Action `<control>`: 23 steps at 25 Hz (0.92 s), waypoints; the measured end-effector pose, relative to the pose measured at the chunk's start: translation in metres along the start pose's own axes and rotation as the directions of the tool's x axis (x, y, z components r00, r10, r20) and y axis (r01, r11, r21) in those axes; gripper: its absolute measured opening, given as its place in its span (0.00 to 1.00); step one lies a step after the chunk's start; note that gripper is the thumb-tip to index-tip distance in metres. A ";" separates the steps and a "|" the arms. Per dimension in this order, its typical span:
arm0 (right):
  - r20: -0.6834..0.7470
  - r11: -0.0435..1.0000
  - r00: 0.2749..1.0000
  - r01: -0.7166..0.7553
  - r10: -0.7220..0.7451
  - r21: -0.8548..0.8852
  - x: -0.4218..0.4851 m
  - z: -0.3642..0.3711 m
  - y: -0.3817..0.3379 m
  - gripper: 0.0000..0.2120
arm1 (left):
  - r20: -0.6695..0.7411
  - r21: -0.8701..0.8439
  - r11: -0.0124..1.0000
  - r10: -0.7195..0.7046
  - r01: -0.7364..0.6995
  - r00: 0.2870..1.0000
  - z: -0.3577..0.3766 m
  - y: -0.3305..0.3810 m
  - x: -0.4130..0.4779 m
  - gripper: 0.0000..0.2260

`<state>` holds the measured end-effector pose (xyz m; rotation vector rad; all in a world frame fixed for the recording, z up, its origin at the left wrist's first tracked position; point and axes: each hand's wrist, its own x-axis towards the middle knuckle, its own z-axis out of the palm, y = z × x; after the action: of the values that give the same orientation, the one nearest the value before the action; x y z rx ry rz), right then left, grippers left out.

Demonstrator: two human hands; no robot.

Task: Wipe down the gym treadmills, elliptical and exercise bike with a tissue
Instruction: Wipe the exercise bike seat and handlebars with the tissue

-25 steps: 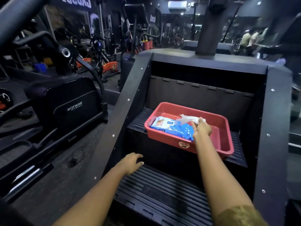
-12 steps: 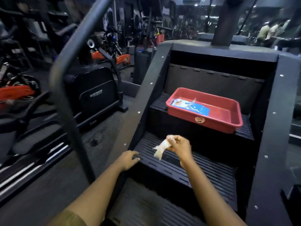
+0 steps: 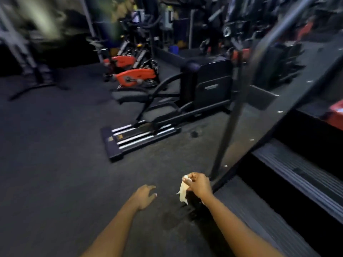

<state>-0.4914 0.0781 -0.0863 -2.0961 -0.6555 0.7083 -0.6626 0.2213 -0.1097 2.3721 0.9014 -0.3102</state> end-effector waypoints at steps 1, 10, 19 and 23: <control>0.054 0.999 0.998 0.036 -0.036 0.001 -0.001 0.030 -0.020 0.08 | -0.024 -0.016 0.998 -0.057 0.056 0.998 -0.009 -0.031 -0.018 0.20; 0.457 0.911 0.835 0.396 -0.308 -0.110 0.063 0.286 -0.196 0.06 | -0.128 -0.144 0.888 -0.454 0.437 0.882 -0.109 -0.285 -0.064 0.22; 0.499 0.851 0.748 0.523 -0.438 -0.037 0.240 0.464 -0.404 0.05 | -0.193 -0.239 0.807 -0.585 0.540 0.788 -0.312 -0.484 0.039 0.22; 0.489 0.853 0.753 0.520 -0.440 -0.033 0.311 0.520 -0.469 0.05 | -0.211 -0.255 0.817 -0.569 0.518 0.794 -0.382 -0.550 0.097 0.22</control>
<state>-0.7188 0.8086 -0.0493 -1.7737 -1.5167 0.8796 -0.9527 0.8316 -0.0789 1.9642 1.6833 -0.0990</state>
